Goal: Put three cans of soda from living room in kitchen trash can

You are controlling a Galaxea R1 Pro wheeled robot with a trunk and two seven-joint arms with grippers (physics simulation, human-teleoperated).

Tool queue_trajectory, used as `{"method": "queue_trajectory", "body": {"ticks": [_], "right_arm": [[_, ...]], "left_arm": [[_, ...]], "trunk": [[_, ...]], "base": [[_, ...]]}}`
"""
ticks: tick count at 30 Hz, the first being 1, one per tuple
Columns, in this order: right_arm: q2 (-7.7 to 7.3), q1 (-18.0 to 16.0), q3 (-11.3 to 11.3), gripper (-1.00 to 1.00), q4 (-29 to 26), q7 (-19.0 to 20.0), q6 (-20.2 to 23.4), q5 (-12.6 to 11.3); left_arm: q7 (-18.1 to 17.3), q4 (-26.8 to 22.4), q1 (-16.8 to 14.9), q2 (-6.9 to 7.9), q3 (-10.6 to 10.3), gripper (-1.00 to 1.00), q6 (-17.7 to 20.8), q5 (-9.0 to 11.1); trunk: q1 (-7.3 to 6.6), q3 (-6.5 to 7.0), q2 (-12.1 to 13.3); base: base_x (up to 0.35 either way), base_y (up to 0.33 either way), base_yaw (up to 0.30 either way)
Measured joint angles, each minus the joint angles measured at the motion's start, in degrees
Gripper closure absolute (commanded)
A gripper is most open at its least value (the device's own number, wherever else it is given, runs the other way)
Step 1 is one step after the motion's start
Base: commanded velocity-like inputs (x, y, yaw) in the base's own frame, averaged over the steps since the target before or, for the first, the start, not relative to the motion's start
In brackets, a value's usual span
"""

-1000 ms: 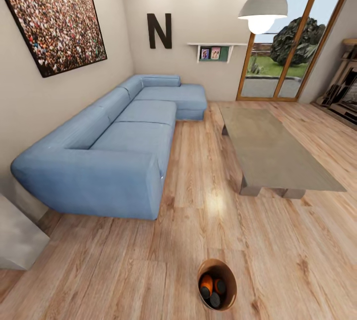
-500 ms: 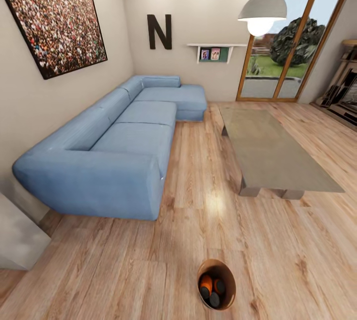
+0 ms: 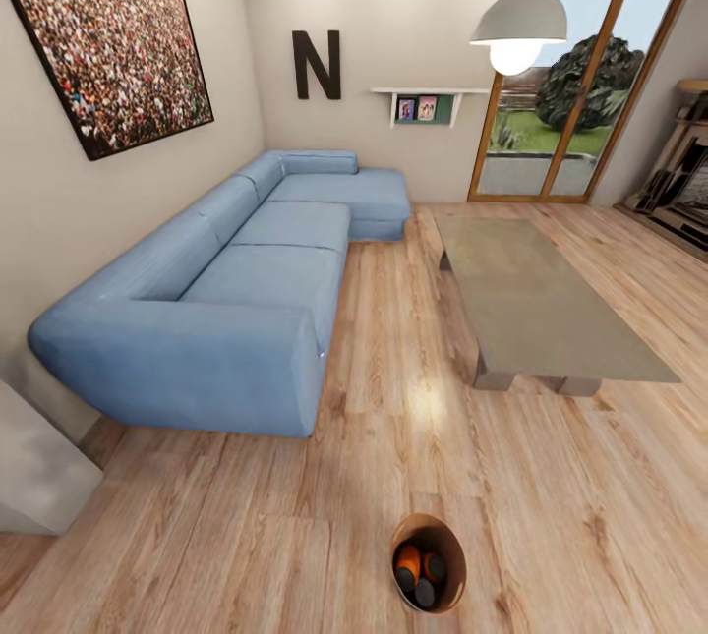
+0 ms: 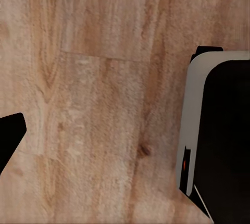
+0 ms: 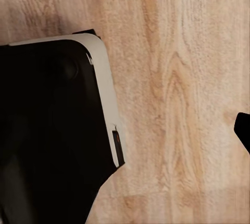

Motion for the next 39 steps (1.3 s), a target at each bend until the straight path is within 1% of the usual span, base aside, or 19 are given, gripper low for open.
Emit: {"method": "queue_trajectory", "body": {"ticks": [6,10,14,19,27,32,39], "right_arm": [[0.22,0.0,0.2,-1.00,-0.3,0.0,0.1,0.0],[0.33,0.0,0.3,-1.00,-0.8,0.0,0.2,0.0],[0.38,0.0,0.2,-1.00,-1.8,0.0,0.3,-0.1],[0.49,0.0,0.2,-1.00,-2.8,0.0,0.4,-0.1],[0.79,0.0,0.1,-1.00,-3.8,-0.2,0.4,-0.2],[0.82,0.0,0.1,-1.00,-3.9,-0.2,0.5,-0.2],[0.82,0.0,0.1,-1.00,-3.8,-0.2,0.5,-0.2]], "left_arm": [[-0.1,0.0,-0.1,-0.13,-0.3,-1.00,0.0,-0.2],[-0.2,-0.1,-0.5,-0.98,-0.5,-1.00,0.2,-0.4],[-0.2,-0.2,-0.8,-1.33,-0.5,-1.00,0.3,-0.4],[-0.1,-0.4,-1.1,-1.50,-0.5,-1.00,0.5,-0.4],[-0.2,-3.1,-1.2,-1.85,-0.5,-1.00,1.3,-0.5],[-0.4,-3.7,-1.2,-2.24,-0.6,-1.00,2.0,-0.5],[-0.6,-3.9,-1.2,-2.34,-0.6,-1.00,1.9,-0.5]], "trunk": [[-1.32,1.08,2.4],[-2.20,1.80,4.0],[-3.08,2.51,5.6],[-4.17,3.41,7.6],[-5.93,4.85,10.8],[-7.03,5.74,12.8],[-8.57,7.00,15.6]], "base": [[0.000,0.000,0.000],[0.000,0.000,0.000],[0.000,0.000,0.000],[0.000,0.000,0.000],[0.000,0.000,0.000],[0.000,0.000,0.000],[0.000,0.000,0.000]]}}
